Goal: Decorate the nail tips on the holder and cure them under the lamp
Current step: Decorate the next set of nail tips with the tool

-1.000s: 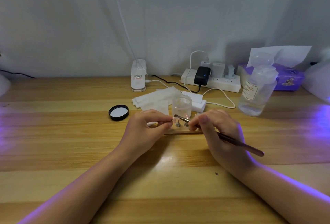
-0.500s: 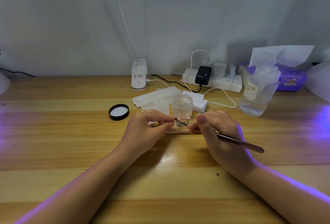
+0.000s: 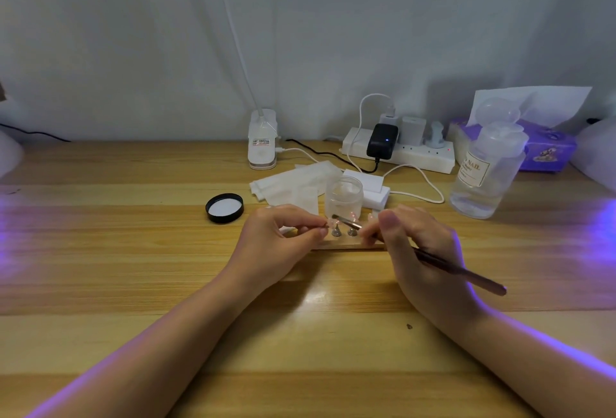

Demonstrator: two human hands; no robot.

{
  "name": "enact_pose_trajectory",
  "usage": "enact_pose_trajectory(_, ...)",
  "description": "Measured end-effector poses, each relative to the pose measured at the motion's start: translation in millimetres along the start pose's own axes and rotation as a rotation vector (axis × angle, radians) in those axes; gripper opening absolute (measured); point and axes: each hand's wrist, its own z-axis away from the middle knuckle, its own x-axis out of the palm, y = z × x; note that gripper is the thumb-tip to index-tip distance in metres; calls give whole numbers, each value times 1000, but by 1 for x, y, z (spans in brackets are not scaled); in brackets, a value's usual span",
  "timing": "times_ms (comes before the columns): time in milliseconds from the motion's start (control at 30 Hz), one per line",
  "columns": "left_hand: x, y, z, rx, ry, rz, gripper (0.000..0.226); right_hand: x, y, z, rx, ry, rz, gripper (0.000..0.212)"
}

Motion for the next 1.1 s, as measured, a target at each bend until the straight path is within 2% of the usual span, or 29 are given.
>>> enact_pose_trajectory(133,0,0,0,-10,-4,4,14,1,1,-2,-42,-43,66,53)
enact_pose_trajectory(367,0,0,0,-20,7,3,15,1,0,-3,-42,3,132,52)
enact_pose_trajectory(533,0,0,-1,-12,13,-2,17,0,0,0,-37,-28,60,57)
enact_pose_trajectory(667,0,0,-1,-8,13,-16,15,0,0,-2,-2,-15,55,47)
enact_pose_trajectory(733,0,0,-1,-4,15,-23,16,0,0,-3,12,-47,61,48)
enact_pose_trajectory(867,0,-1,-1,8,-3,-37,16,0,-1,0,-52,-56,26,52)
enact_pose_trajectory(1000,0,-2,-1,3,-17,-4,16,-1,-2,-4,29,-35,11,41)
enact_pose_trajectory(1100,0,-3,-2,-2,-26,-3,16,0,-2,-5,18,-67,33,47)
